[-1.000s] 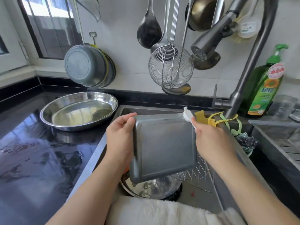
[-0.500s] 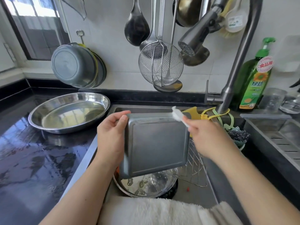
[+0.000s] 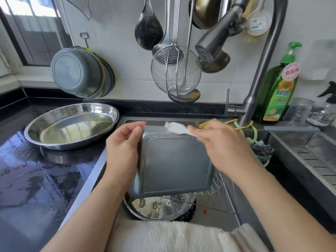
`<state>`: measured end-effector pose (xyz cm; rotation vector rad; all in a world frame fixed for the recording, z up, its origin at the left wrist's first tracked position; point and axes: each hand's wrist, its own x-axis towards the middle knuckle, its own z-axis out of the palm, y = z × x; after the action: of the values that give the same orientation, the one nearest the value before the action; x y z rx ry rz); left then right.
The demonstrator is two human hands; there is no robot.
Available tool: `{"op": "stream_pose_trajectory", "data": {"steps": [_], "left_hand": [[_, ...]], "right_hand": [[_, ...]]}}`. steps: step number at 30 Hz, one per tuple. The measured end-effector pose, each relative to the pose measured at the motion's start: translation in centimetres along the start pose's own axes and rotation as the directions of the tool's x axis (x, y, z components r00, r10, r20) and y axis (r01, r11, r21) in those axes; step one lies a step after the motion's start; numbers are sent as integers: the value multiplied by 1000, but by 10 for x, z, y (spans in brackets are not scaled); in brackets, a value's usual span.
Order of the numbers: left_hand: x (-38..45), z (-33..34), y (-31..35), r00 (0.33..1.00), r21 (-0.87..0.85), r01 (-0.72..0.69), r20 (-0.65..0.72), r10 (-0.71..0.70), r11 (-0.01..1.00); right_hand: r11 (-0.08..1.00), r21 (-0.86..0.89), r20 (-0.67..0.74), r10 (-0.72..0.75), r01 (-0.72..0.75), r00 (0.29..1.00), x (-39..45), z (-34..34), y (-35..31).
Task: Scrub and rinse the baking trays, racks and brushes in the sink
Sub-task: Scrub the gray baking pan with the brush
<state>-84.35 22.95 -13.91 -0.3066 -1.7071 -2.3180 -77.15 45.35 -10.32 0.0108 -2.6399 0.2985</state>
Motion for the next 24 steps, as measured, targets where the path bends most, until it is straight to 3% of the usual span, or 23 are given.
{"op": "stream_pose_trajectory", "data": {"steps": [2, 4, 8, 13, 20, 24], "left_hand": [[5, -4, 0, 999, -41, 10, -36, -12, 999], [7, -5, -1, 999, -38, 16, -42, -18, 999], [1, 2, -4, 999, 15, 31, 24, -32, 999], [-8, 10, 2, 989, 0, 71, 127, -70, 998], [-7, 8, 9, 922, -156, 283, 317, -223, 946], [-10, 9, 14, 930, -94, 232, 312, -193, 968]], "right_hand": [[985, -64, -25, 160, -161, 987, 0, -9, 29], [979, 11, -13, 204, -204, 979, 0, -12, 40], [989, 140, 39, 40, -45, 998, -1, -2, 2], [978, 106, -81, -172, 180, 982, -1, 14, -33], [982, 136, -142, -114, 133, 983, -6, 14, -23], [964, 160, -102, -200, 214, 975, -13, 15, -48]]}}
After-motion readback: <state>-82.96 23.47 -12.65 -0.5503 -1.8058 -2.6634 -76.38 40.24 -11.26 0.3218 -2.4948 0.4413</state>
